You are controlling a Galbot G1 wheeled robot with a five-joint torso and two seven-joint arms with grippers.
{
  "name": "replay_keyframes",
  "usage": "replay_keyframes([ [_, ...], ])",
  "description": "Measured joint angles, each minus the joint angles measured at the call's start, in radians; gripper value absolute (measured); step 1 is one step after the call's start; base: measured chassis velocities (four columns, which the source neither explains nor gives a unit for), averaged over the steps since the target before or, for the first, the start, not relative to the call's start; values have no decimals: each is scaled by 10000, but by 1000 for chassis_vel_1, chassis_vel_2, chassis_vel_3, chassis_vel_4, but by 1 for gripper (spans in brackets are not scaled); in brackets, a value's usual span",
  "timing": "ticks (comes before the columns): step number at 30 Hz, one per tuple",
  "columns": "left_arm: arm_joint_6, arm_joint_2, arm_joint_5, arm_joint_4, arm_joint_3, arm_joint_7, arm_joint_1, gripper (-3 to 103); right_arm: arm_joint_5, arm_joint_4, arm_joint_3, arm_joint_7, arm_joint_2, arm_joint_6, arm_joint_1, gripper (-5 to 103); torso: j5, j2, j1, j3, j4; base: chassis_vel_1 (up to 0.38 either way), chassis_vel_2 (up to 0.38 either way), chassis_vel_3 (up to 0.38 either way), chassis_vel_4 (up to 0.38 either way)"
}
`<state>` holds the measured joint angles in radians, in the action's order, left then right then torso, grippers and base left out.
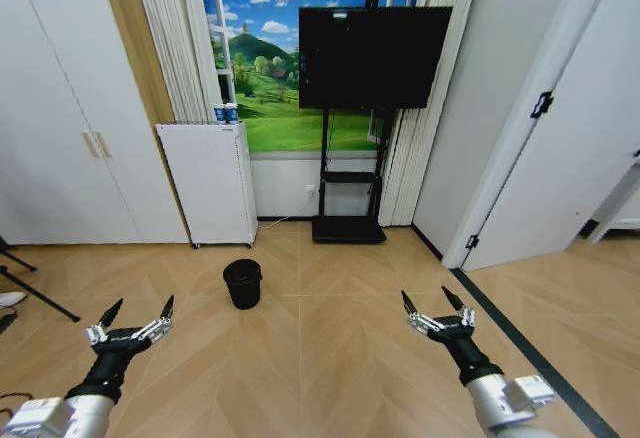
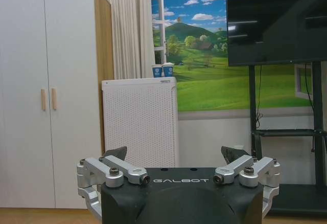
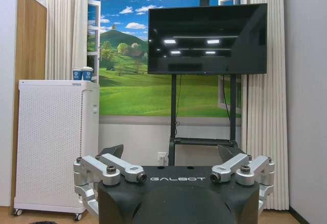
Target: Pick up the trash bin and place the garbage on the floor into it.
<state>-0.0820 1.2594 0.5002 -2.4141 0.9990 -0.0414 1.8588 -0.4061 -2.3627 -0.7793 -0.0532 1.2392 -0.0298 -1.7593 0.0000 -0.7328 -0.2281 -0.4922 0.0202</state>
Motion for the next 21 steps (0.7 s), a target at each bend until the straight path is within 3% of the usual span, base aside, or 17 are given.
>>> replay_keyframes([
  [21,0,0,0,0,0,0,0,100,0,0,0,0,0,0,0,100,0,0,0,0,0,0,0,0,0],
])
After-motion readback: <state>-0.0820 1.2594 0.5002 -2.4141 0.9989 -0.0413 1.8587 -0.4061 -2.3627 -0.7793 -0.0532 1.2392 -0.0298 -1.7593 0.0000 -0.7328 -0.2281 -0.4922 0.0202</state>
